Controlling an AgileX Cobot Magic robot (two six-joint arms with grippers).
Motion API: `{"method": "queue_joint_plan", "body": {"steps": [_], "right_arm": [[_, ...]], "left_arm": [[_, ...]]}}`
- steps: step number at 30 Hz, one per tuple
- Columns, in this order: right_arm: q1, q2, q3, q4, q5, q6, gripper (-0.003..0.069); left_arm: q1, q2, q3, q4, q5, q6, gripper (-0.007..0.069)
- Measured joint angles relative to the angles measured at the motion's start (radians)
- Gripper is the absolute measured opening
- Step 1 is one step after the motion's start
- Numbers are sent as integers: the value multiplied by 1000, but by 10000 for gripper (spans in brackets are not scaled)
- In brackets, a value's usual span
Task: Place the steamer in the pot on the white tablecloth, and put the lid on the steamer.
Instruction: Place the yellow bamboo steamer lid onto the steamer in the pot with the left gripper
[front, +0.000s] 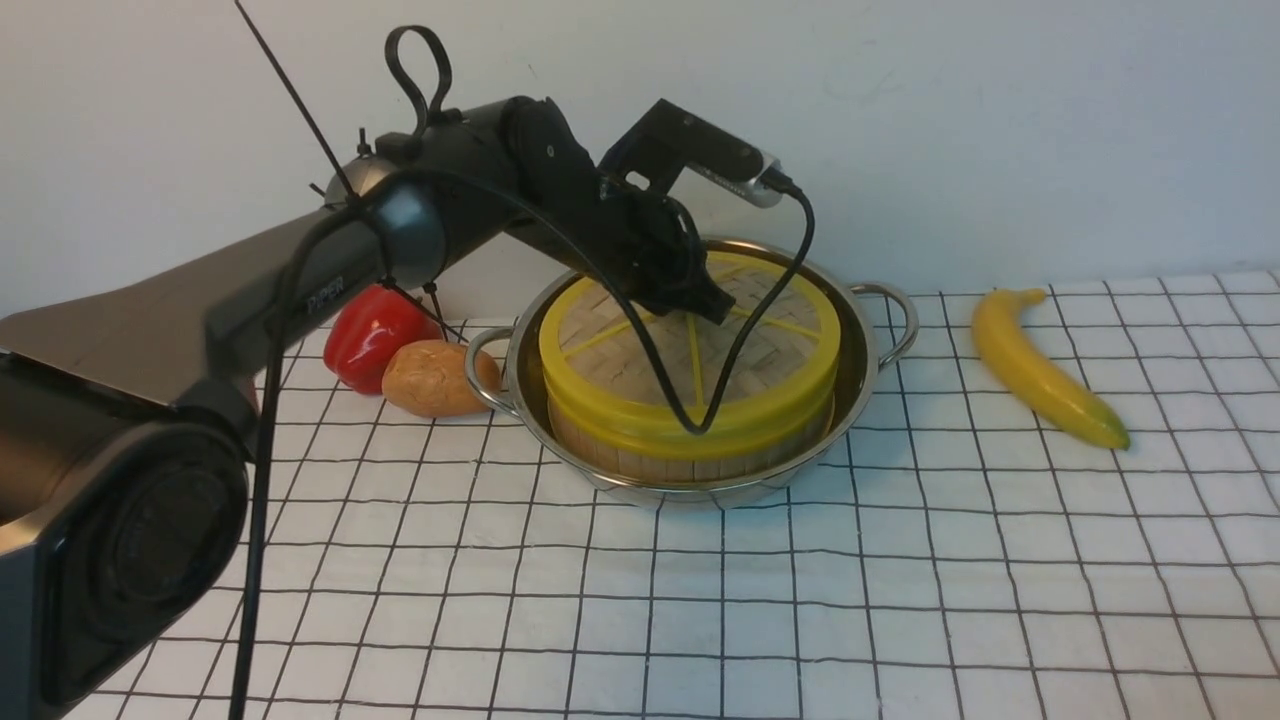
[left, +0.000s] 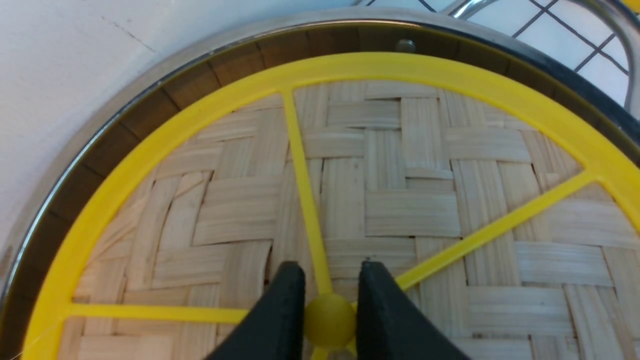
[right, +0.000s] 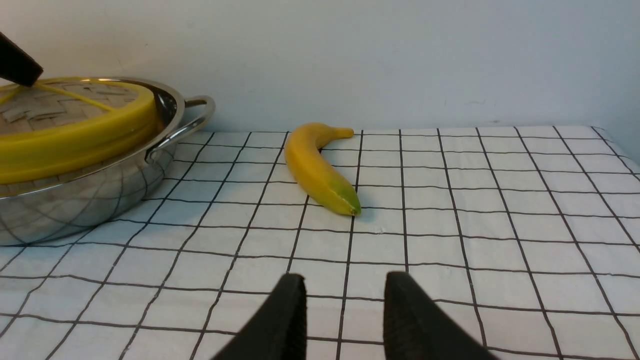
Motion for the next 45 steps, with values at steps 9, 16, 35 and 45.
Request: {"method": "queue_joint_plan", "body": {"steps": [9, 16, 35, 45], "right_arm": [[0, 0, 0, 0, 0, 0, 240], [0, 0, 0, 0, 0, 0, 240], [0, 0, 0, 0, 0, 0, 240], [0, 0, 0, 0, 0, 0, 240]], "left_arm": [[0, -8, 1, -1, 23, 31, 124], [0, -20, 2, -7, 69, 36, 124], [0, -23, 7, -6, 59, 44, 124], [-3, -23, 10, -7, 45, 51, 124]]}}
